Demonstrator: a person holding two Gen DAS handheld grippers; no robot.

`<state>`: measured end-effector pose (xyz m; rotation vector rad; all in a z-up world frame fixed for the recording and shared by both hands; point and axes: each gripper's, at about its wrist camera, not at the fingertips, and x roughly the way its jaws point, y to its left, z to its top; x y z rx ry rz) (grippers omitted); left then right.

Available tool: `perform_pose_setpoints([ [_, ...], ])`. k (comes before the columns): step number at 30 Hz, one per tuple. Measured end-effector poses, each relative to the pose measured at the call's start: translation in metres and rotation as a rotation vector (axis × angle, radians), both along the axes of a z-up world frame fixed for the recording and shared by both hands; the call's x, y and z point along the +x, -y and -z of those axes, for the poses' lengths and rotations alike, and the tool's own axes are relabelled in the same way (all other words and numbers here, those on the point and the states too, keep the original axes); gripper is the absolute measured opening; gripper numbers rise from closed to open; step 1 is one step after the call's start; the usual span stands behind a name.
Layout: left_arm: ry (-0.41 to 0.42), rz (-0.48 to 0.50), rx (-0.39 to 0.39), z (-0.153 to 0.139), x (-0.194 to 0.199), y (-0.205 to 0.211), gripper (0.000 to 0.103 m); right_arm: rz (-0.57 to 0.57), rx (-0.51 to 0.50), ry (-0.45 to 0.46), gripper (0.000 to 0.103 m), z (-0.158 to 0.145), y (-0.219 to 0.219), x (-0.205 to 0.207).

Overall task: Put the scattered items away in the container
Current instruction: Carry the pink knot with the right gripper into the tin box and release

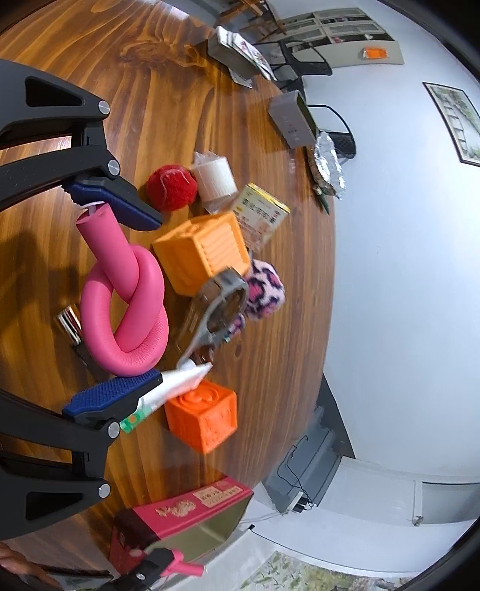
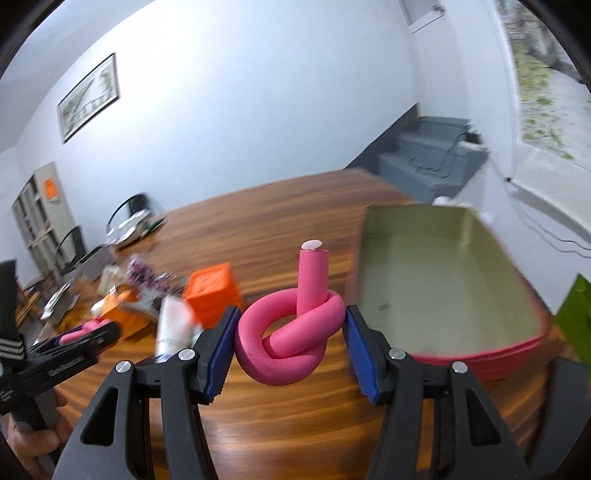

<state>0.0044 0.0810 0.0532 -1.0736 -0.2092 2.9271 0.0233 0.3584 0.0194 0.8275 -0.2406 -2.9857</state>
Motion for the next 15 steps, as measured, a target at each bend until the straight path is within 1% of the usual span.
perform_pose_setpoints([
  [3, -0.018, 0.024, -0.001, -0.009, 0.002, -0.013, 0.078, 0.072, -0.001, -0.003, 0.061, -0.007, -0.028, -0.003],
  [8, -0.036, 0.084, -0.015, -0.02, 0.003, -0.041, 0.078, 0.168, -0.008, 0.011, 0.061, -0.009, -0.067, -0.012],
  [11, -0.04, 0.114, -0.019, -0.024, 0.002, -0.057, 0.078, 0.211, -0.008, 0.024, 0.061, -0.007, -0.086, -0.014],
  [13, -0.038, 0.132, -0.022, -0.025, 0.0, -0.067, 0.078, 0.223, -0.001, 0.051, 0.062, -0.003, -0.094, -0.02],
  [14, -0.035, 0.143, -0.023, -0.025, -0.001, -0.073, 0.078, 0.223, 0.0, 0.063, 0.068, -0.001, -0.098, -0.022],
  [15, -0.032, 0.152, -0.023, -0.025, -0.002, -0.078, 0.078, 0.226, -0.006, 0.066, 0.081, -0.001, -0.102, -0.022],
])
